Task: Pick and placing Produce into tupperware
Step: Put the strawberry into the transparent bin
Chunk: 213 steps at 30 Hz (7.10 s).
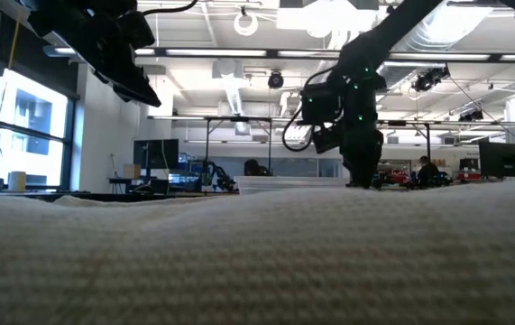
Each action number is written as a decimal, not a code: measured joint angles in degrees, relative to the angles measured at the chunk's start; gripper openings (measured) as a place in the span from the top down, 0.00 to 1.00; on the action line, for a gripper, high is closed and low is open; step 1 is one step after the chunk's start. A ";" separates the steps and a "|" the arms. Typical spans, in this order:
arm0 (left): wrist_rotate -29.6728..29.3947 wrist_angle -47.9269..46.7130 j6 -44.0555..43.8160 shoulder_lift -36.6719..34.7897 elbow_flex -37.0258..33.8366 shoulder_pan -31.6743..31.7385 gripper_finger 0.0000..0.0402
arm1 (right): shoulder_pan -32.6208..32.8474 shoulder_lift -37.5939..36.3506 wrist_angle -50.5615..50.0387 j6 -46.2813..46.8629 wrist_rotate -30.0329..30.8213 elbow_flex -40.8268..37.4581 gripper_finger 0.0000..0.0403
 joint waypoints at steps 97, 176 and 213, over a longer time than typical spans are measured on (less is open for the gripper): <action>-0.40 -0.01 0.00 0.02 0.00 0.00 0.60 | -4.16 -0.66 0.59 -3.64 -2.17 -1.46 0.65; -0.41 -0.01 -0.01 0.01 -0.02 -0.01 0.60 | 11.28 10.12 4.00 -7.23 -5.77 12.73 0.65; -0.42 -0.01 0.00 0.00 -0.01 0.00 0.60 | 11.43 10.12 6.67 -13.96 -5.87 12.73 0.65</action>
